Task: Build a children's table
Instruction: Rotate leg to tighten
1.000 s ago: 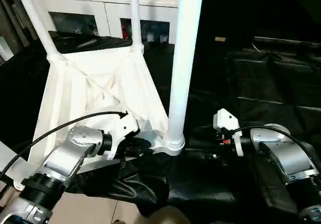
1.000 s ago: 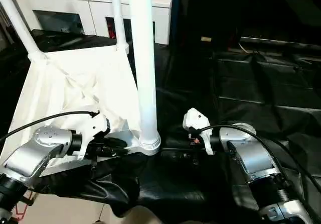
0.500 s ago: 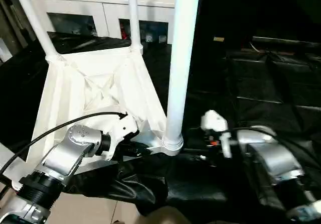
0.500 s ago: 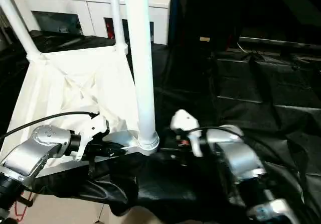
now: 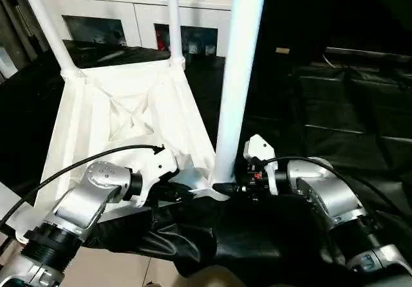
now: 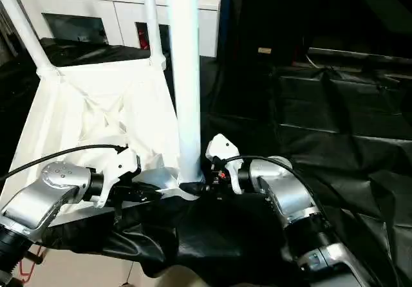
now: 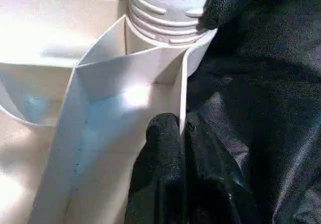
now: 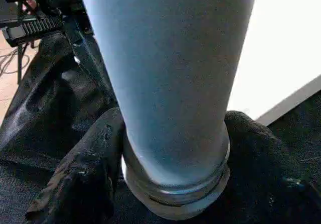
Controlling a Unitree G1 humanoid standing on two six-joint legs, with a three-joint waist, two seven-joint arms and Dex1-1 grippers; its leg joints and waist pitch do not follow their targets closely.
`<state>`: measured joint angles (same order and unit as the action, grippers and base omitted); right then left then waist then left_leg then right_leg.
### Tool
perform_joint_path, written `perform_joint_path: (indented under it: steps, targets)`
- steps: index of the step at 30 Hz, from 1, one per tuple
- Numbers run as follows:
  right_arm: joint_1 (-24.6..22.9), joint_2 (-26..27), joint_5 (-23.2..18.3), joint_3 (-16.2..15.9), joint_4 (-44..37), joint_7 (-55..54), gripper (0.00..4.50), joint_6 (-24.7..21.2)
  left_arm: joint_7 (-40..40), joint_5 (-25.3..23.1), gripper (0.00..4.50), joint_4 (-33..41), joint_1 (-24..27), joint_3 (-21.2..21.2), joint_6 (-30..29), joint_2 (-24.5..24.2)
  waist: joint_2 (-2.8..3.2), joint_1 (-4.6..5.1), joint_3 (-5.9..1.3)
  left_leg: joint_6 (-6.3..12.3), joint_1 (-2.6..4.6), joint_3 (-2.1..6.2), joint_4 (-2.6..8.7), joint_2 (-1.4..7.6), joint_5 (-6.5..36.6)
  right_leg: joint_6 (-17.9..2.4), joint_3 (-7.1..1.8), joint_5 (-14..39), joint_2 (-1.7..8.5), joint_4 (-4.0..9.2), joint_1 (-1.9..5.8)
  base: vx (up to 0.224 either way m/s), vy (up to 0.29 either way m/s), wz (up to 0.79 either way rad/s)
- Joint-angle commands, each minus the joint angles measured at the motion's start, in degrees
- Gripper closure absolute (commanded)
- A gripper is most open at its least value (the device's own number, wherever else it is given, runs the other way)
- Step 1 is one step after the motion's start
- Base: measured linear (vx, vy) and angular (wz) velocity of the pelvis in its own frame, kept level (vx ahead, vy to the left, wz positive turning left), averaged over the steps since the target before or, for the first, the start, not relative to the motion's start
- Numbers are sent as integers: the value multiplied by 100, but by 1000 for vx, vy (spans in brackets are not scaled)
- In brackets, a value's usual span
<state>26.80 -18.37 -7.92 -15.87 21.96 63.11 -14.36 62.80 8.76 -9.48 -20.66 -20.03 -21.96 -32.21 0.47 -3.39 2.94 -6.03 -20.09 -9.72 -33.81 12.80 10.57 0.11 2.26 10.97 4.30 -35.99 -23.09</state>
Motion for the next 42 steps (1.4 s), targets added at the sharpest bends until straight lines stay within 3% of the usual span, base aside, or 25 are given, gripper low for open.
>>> perform_joint_path:
  steps: [1,8,12,15,18,20,23,24,26,29,31,35,41,42]
  targets:
    - [106,63,112,-76,126,-44,176,77,-40,-83,450,-164,147,-89,-66,28,-11,-33,-299,-21,-12,-25,440,-24,1677,-1006,-177,1997,245,525,224,0,0,0]
    - [148,187,131,-62,303,-210,178,140,-404,-157,450,-353,86,55,85,231,-17,-15,-284,-46,-1,-19,451,-24,1830,-933,-176,2250,242,558,200,0,0,0]
    - [198,676,215,357,863,-1501,178,137,-1466,-350,450,-913,-384,269,-53,939,-42,-15,-287,-125,35,-23,431,-55,1844,-777,-173,2674,249,606,168,0,0,0]
    - [215,869,276,475,1090,-2040,180,120,-1871,-437,450,-1208,-640,303,-78,1243,-27,-30,-291,-122,35,-16,437,-65,1849,-666,-163,2817,257,644,158,0,0,0]
    - [376,1291,425,612,1615,-3053,180,172,-2506,-642,450,-1863,-1170,301,27,1837,13,-32,-314,-138,65,-27,429,-83,1853,-706,-167,2574,237,651,128,0,0,0]
    - [427,1361,462,621,1727,-3218,180,197,-2576,-682,450,-1969,-1247,306,53,1932,17,-36,-320,-121,15,-14,445,-84,1790,-759,-163,2347,236,622,172,0,0,0]
    - [625,1662,503,661,2071,-3418,180,348,-2766,-785,450,-2341,-1504,281,200,2268,53,-38,-326,-87,11,-2,447,-96,1879,-746,-151,2392,246,631,182,0,0,0]
    - [679,1745,495,669,2139,-3392,145,417,-2771,-791,450,-2435,-1567,270,259,2349,32,-29,-327,-42,5,-12,443,-103,1892,-743,-154,2393,246,649,171,0,0,0]
    - [778,1844,398,731,2191,-3278,108,451,-2654,-792,450,-2493,-1623,214,368,2405,14,-42,-335,31,-15,-2,455,-106,1832,-747,-151,2313,252,635,198,0,0,0]
    - [808,1818,302,749,2084,-3067,94,443,-2423,-749,450,-2433,-1571,181,462,2345,26,-52,-347,95,-55,10,472,-83,1663,-778,-142,2147,275,612,223,0,0,0]
    - [794,1746,324,677,2009,-2904,65,479,-2273,-719,450,-2349,-1507,159,469,2284,27,-50,-350,103,-56,4,470,-81,1666,-814,-143,2071,274,606,222,0,0,0]
    - [631,1169,308,291,1516,-1581,65,580,-1333,-574,450,-1873,-1122,70,691,1873,7,-62,-354,201,-86,4,469,-57,1554,-874,-148,1805,289,577,256,0,0,0]
    - [511,618,195,129,1169,-438,65,723,-592,-377,450,-1434,-831,-12,763,1453,24,-72,-392,350,-88,-19,430,-37,1107,-1211,-143,932,275,480,292,0,0,0]
    - [497,421,134,104,1073,-47,65,776,-250,-284,450,-1263,-751,-27,789,1263,40,-82,-411,417,-66,-34,413,-35,920,-1361,-135,538,264,443,286,0,0,0]
